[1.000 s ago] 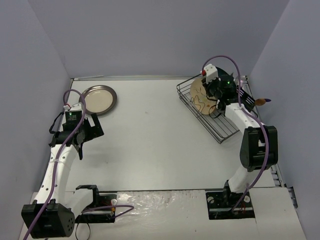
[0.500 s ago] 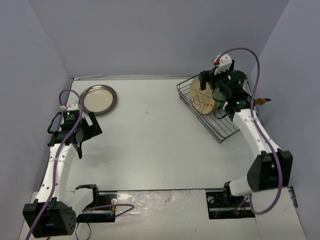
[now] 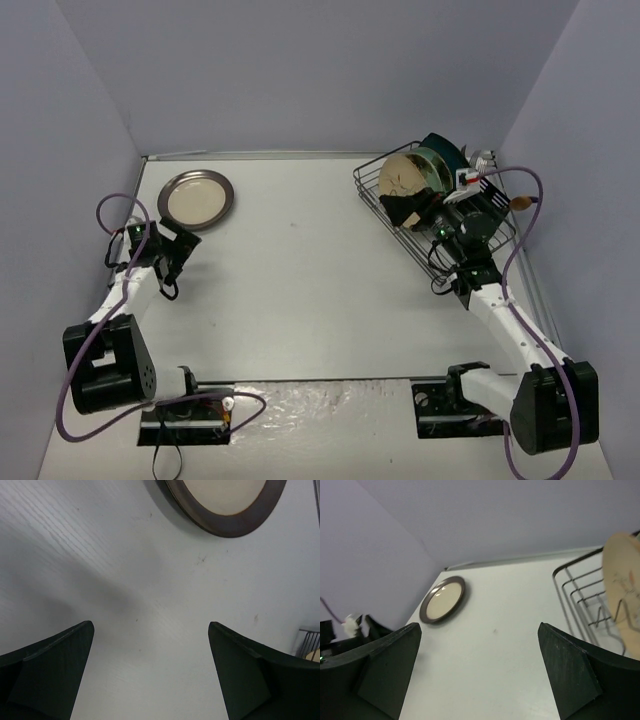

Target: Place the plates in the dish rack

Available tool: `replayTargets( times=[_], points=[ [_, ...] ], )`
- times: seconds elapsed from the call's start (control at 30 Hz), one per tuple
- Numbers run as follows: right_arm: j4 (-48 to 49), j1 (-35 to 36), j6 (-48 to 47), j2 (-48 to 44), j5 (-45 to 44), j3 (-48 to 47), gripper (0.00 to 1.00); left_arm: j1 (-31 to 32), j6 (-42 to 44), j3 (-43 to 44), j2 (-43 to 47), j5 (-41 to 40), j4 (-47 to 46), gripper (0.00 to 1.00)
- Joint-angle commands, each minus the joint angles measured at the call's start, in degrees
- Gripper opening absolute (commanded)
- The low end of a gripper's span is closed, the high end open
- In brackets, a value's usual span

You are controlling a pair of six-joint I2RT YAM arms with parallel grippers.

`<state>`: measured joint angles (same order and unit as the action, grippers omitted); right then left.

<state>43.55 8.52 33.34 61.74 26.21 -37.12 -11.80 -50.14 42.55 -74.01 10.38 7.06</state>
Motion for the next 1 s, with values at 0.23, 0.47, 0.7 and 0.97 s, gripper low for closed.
replayTargets(
  times=[0.23, 0.47, 0.7, 0.97],
  points=[
    [9.04, 4.54, 2.55, -5.09, 11.12, -0.34, 1.0, -4.23, -17.04, 5.84, -23.69, 3.92, -36.85, 0.92],
    [7.95, 5.54, 1.63, -5.49, 12.2, -0.23, 1.0, -4.46, -20.43, 9.41, -33.95, 3.33, -42.74, 0.89],
    [6.95, 5.84, 0.1, -5.63, 12.23, -0.55, 1.0, -4.55, -20.01, 13.29, -40.09, 2.48, -40.14, 0.67],
    [6.72, 6.16, -0.39, -5.05, 12.38, -0.67, 1.0, -4.55, -19.12, 12.29, -40.68, 2.36, -40.37, 0.15]
  ],
)
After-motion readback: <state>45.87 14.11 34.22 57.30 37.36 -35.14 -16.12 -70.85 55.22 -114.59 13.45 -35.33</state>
